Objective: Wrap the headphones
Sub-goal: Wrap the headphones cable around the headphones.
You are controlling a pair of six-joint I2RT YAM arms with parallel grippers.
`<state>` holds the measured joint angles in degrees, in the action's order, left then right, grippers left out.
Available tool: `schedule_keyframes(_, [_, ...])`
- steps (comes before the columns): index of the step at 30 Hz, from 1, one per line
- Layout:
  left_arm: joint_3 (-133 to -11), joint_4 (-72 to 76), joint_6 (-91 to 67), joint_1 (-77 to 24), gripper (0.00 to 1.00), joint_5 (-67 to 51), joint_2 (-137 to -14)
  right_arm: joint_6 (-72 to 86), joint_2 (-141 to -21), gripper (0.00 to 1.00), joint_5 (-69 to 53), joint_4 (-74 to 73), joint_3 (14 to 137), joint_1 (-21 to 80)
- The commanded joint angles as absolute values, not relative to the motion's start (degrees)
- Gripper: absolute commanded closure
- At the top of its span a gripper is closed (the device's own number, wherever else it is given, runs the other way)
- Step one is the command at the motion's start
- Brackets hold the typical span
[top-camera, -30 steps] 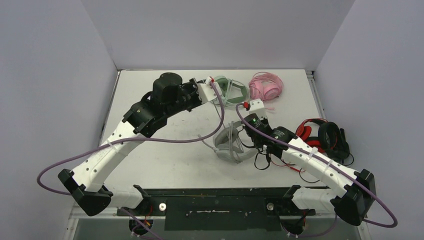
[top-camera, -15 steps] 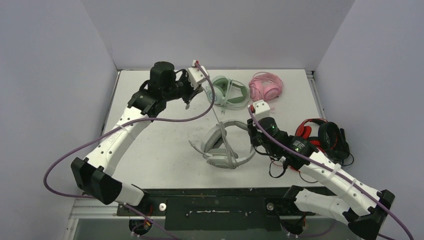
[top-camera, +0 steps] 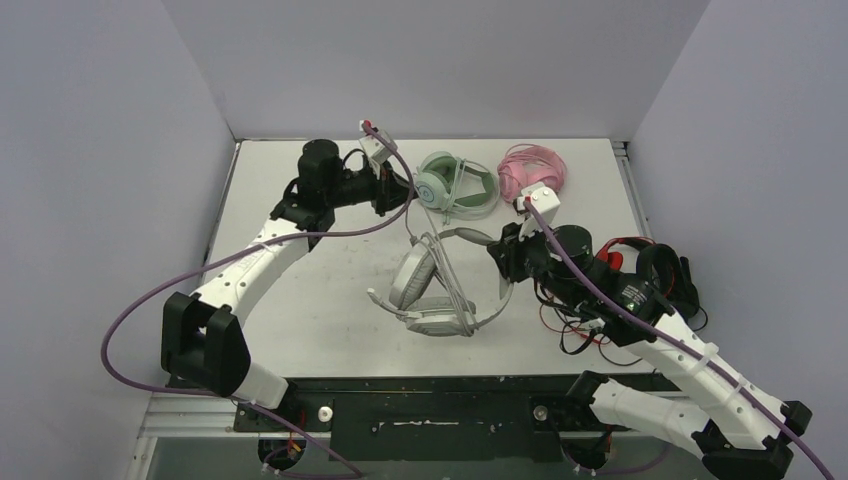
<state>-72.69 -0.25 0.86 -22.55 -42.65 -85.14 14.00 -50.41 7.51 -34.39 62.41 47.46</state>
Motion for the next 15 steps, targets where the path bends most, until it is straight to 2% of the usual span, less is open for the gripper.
schedule_keyframes(1, [-68.29,17.34,-9.27,-21.17,1.00,-42.52,-84.00,16.28,-48.69,1.00,2.22,-27.07,67.24,48.34])
schedule_keyframes(15, [-54.25,36.08,-25.08,-25.49,0.99,-38.46,-78.69,25.25,-50.58,1.00,6.63,-12.25,66.27,48.34])
